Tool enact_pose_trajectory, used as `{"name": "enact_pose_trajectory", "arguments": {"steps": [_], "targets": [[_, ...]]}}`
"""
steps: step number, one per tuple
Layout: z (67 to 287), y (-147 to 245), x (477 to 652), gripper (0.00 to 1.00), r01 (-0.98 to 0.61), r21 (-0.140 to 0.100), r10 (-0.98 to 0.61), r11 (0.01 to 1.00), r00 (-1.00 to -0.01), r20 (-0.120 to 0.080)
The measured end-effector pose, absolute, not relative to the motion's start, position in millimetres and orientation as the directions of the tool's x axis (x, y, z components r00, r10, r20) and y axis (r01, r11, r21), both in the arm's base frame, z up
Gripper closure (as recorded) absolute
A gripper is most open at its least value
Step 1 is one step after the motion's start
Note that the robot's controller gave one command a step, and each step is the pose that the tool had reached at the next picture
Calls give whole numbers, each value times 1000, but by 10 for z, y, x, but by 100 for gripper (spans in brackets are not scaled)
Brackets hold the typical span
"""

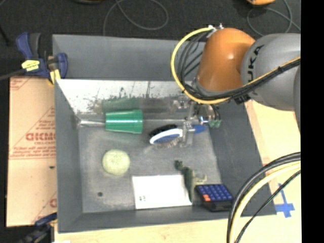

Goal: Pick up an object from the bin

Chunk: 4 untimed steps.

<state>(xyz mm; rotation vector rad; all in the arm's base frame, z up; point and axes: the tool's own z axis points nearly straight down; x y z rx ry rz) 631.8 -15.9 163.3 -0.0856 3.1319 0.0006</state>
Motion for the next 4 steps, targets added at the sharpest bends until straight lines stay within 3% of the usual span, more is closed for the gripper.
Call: {"name": "enact_pose_trajectory", "arguments": {"steps": [1, 2, 4], "targets": [[848, -238, 6294, 0, -32, 1, -32, 999, -999, -9], [710, -216, 6345, 100, -66, -1, -66, 998, -998, -5], [731, -215, 6327, 100, -65, 0, -65, 998, -998, 1]]}}
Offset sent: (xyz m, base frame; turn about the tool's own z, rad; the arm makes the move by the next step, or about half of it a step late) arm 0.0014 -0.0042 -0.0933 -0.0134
